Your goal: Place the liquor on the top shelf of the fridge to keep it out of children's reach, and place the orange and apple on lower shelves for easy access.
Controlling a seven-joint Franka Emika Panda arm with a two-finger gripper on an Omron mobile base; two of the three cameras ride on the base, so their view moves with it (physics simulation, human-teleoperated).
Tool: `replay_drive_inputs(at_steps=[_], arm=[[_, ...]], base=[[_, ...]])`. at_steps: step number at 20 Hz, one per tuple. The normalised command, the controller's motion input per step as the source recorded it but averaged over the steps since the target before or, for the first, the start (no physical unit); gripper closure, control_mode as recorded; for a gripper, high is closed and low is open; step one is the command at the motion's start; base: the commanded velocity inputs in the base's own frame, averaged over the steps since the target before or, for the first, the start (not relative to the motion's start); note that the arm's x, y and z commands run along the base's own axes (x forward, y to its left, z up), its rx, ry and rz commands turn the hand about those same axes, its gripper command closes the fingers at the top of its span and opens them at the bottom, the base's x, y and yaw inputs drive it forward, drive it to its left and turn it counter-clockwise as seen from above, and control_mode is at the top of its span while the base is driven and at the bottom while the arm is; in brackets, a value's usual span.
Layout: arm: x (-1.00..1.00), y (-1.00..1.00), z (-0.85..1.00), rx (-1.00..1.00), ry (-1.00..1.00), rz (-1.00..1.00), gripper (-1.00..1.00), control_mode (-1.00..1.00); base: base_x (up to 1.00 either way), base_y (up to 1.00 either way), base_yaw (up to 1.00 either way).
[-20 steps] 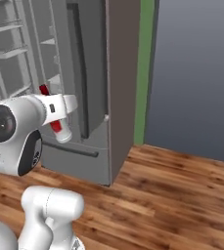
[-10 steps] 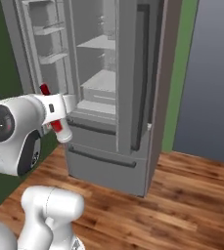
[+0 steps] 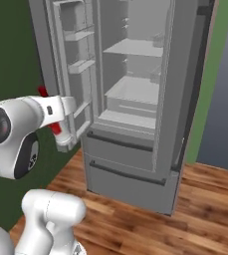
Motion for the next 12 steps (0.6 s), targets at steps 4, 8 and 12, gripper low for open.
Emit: replay_drive_inputs(at_steps=[4,8,12], arm=[[0.00,0.00,0.00,0.00,0.00,0.00,1.00,1.00],[0.00,0.00,0.00,0.00,0.00,0.00,1.00,1.00],[0.00,0.00,0.00,0.00,0.00,0.00,1.00,1.00]], base=[[0.50,0.08,-0.01],[0.49,0.01,-0.01],[0.42,0.00,0.00]])
